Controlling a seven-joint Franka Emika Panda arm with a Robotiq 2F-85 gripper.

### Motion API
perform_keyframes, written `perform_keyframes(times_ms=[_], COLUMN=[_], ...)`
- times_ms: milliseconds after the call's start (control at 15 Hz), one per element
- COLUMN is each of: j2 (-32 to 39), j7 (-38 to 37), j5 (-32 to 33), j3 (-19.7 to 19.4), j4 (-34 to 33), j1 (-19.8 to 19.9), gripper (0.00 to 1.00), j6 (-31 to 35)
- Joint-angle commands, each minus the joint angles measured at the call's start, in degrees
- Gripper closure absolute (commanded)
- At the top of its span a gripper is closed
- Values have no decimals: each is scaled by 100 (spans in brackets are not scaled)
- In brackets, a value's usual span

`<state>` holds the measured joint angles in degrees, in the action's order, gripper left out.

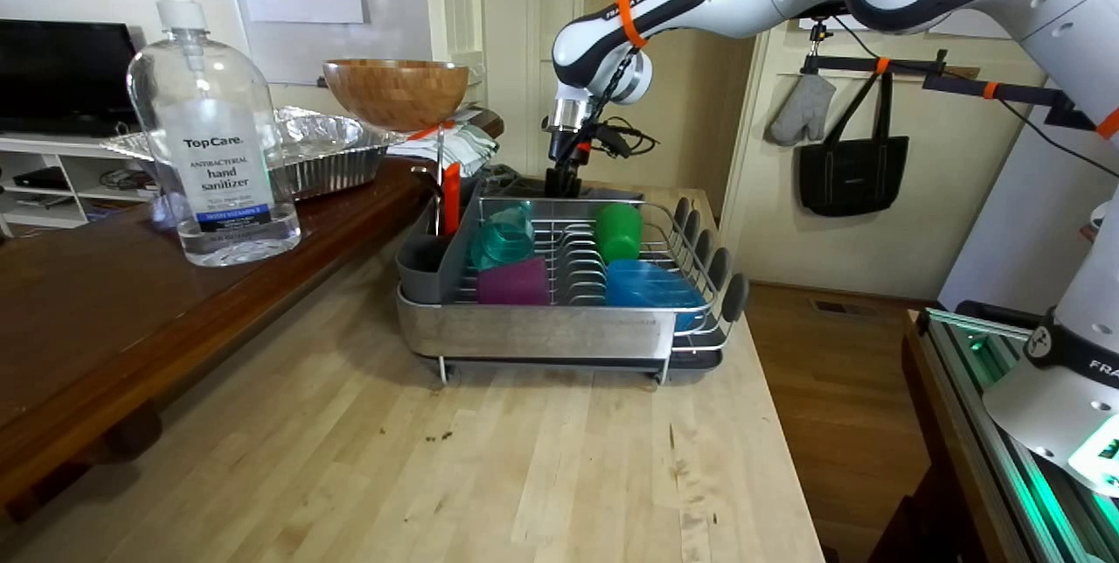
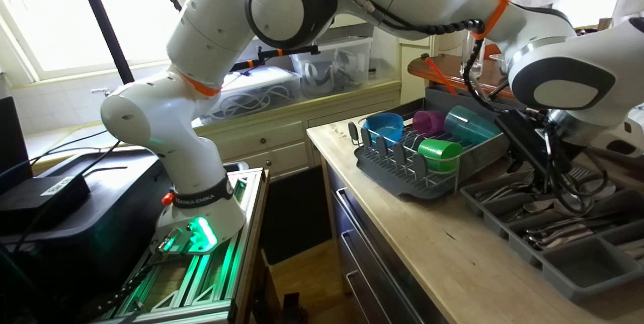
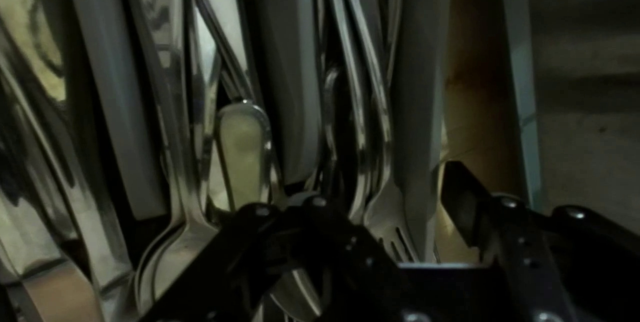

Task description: Pick up the folk and put it on the dish dryer

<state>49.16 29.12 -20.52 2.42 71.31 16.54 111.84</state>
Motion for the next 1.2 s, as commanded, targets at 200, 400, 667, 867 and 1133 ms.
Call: perform_keyframes(times_ms=[200,400,667,867,1133], j2=[401,501,666,723,758], j7=[-251,-251,-278,-311,-328], j5=[49,-46,-45,-96,-33], j3=[135,184,179,236,216], j4=[-599,-806,-975,-1092,-1114], j1=[166,289,416,426,395], gripper=[72,69,58,54,92], j6=[-504,-745,-898,-1068,-1079])
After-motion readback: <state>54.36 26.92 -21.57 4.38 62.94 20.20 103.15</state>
